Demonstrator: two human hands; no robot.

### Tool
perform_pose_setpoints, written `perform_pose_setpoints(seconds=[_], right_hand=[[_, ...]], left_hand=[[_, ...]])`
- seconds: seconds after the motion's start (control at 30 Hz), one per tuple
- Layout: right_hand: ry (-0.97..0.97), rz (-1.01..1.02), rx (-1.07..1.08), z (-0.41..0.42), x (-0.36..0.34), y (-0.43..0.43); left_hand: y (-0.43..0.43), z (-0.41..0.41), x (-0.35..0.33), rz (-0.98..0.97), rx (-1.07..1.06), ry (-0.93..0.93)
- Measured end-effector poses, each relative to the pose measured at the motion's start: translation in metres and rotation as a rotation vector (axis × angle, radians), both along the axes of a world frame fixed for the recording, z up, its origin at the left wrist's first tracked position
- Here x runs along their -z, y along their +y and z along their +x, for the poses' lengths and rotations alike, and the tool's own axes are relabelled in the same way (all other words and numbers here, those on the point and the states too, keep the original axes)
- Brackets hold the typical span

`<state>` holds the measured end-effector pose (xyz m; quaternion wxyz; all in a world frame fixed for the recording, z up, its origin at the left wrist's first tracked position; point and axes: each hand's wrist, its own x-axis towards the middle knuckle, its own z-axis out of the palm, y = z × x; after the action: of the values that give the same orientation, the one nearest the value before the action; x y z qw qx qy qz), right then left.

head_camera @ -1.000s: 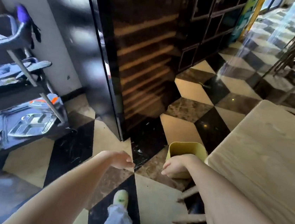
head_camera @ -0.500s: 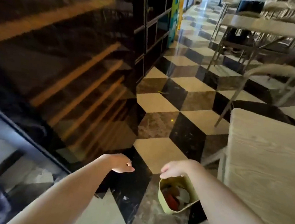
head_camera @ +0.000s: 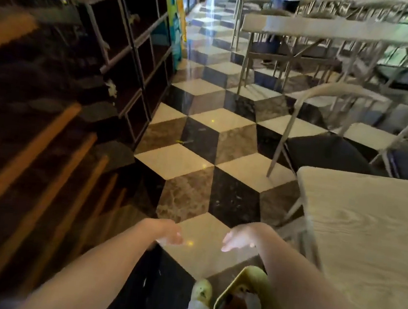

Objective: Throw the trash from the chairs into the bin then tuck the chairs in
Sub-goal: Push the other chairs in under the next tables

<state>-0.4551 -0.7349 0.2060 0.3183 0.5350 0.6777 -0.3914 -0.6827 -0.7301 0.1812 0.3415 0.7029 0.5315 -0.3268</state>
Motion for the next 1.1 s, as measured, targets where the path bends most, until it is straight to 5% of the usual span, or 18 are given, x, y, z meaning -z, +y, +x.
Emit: perform_pose_setpoints(seconds=[1.1], right_hand=[[0.134,-0.110,0.656,0.062,0.008,0.455]], left_hand=[[0.576,0.101,0.023,-0.012,0.460,-0.051]])
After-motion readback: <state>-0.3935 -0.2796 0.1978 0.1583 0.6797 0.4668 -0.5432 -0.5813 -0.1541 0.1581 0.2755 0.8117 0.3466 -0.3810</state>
